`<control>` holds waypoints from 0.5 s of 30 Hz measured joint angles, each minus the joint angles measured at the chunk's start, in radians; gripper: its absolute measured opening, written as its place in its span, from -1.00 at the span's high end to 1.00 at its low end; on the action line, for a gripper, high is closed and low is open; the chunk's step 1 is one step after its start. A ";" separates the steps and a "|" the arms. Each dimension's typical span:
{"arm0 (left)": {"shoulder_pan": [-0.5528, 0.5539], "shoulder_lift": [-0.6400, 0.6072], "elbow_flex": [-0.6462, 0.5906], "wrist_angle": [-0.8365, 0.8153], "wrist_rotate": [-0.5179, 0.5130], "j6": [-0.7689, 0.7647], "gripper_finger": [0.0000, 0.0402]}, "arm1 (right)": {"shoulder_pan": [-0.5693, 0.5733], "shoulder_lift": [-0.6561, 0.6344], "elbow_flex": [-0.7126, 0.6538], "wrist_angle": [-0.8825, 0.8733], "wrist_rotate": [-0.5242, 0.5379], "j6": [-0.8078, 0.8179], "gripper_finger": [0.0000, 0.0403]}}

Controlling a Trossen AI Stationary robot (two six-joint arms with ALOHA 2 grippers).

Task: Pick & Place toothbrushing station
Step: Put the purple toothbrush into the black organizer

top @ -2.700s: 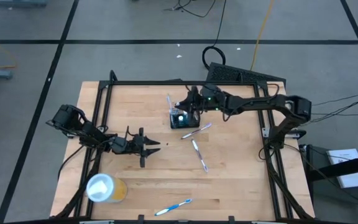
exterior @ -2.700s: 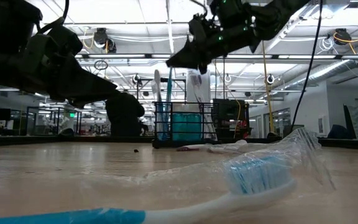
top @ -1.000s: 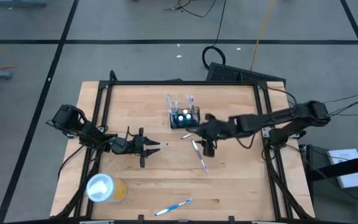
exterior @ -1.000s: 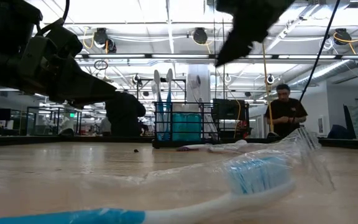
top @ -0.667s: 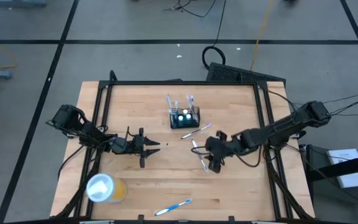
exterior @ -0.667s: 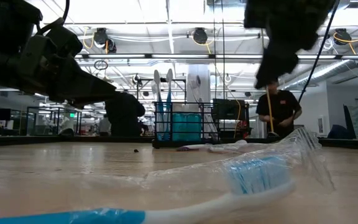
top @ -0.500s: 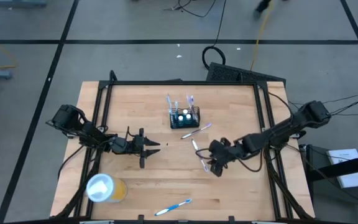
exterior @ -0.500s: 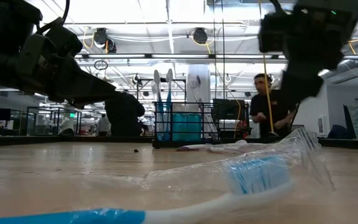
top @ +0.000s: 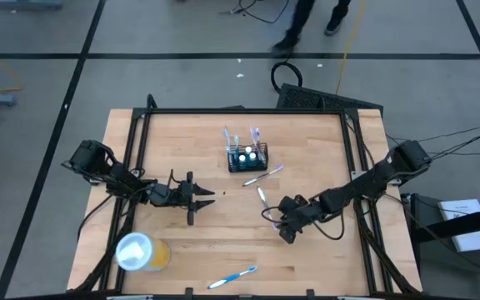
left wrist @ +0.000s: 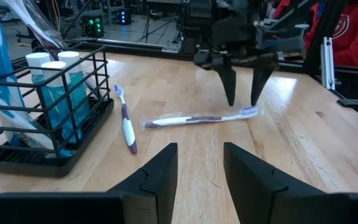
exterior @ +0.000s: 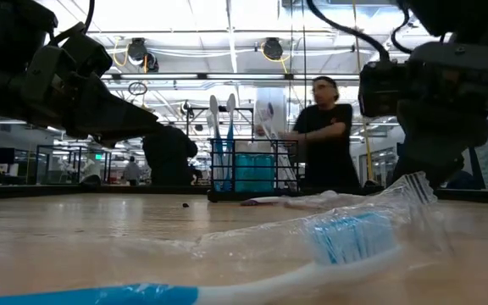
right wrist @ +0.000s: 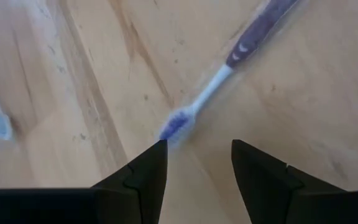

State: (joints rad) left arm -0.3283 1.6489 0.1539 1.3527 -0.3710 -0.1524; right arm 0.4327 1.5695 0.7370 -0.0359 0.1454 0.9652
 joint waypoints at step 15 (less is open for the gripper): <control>0.000 0.000 0.000 0.006 0.006 -0.003 0.35 | -0.014 0.053 0.091 0.088 -0.071 -0.022 0.15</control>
State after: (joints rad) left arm -0.3283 1.6491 0.1539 1.3586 -0.3650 -0.1550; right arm 0.4186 1.6222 0.8279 0.0519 0.0746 0.9429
